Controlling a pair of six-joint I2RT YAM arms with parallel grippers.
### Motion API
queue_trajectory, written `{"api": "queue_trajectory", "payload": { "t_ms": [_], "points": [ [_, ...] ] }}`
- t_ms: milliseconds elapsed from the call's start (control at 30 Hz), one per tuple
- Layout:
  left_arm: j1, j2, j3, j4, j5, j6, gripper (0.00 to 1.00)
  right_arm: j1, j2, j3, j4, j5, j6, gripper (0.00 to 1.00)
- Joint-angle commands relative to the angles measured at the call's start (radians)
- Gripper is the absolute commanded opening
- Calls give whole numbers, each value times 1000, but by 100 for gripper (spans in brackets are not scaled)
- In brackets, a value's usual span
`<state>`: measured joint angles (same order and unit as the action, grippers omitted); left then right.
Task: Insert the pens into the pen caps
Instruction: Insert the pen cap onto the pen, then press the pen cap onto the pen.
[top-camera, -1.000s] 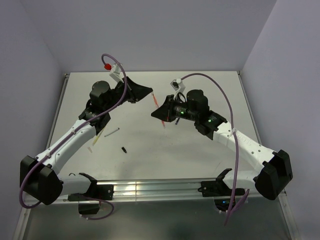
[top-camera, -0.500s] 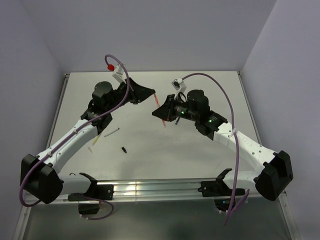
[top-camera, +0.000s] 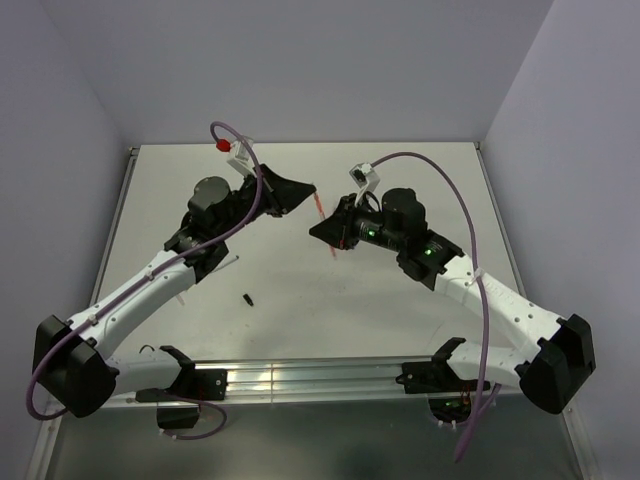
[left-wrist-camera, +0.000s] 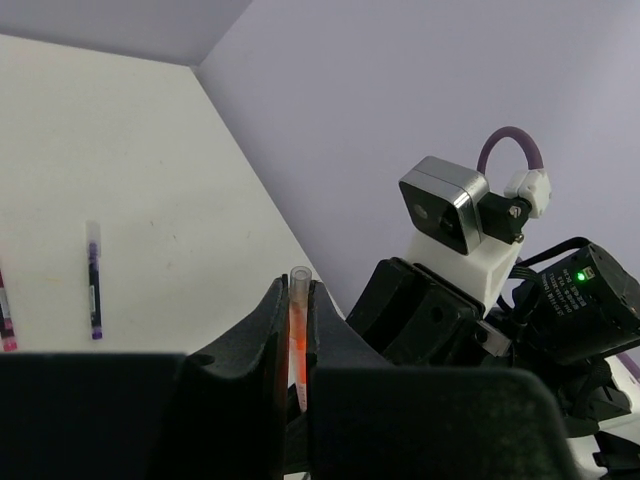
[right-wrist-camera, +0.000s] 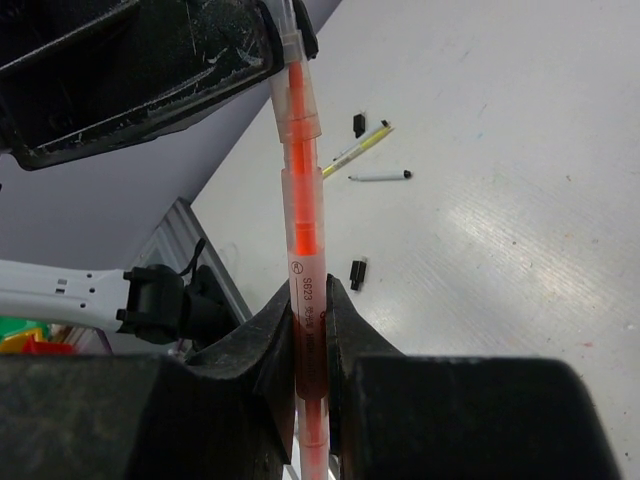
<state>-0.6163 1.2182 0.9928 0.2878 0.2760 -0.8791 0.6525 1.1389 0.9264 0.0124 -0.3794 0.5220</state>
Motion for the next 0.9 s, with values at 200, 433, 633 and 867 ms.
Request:
{"api": "queue_trajectory", "payload": {
  "t_ms": [200,433,633,867],
  "points": [
    [-146,-78,3,-21,46,106,0,-16,-44,5,83,111,-16,0],
    [-175,-56,39,-52,117,118,0,-16,-74,-6,95,96,-40,0],
    [-180,-57,37,-68,152,83,0,-16,-122,-23,106,129,-59,0],
    [-194,-77,27,-114,140,129,0,-16,-134,-20,100,120,-60,0]
  ]
}}
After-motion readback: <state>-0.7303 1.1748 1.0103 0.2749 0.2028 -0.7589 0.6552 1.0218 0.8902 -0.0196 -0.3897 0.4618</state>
